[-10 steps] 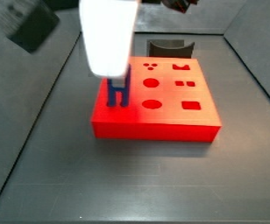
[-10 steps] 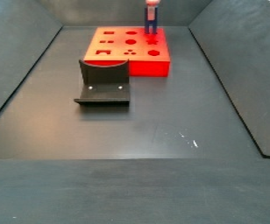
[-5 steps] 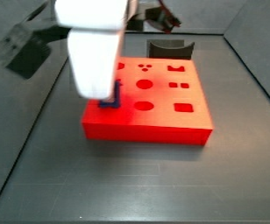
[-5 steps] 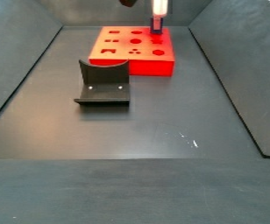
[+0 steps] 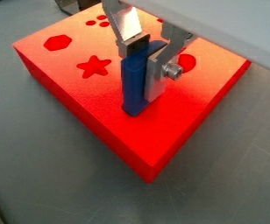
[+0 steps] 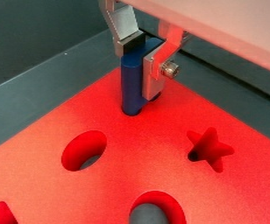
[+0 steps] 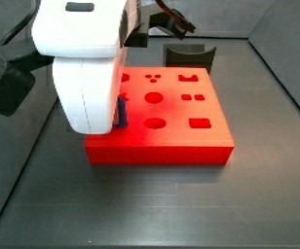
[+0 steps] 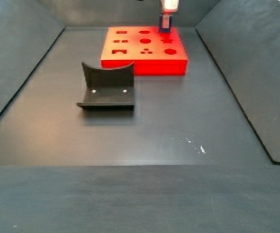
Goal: Insert the square-circle object.
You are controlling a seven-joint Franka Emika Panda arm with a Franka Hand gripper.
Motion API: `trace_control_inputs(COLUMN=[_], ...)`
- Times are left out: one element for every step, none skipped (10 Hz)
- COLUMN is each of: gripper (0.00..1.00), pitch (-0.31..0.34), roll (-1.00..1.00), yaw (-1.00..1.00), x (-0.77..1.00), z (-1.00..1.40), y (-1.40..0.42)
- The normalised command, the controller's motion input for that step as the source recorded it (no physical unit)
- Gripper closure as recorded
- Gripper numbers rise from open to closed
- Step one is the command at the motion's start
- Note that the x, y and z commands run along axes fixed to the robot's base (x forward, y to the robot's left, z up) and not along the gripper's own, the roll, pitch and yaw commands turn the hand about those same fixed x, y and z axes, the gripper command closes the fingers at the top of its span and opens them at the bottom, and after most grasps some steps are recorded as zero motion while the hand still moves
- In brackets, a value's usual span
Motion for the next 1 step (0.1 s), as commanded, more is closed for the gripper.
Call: trace_control_inputs(gripper=[1.00], pitch=[0.000], roll=[0.00], yaw=[0.00], x=[0.00], z=[0.00], y=[0.00])
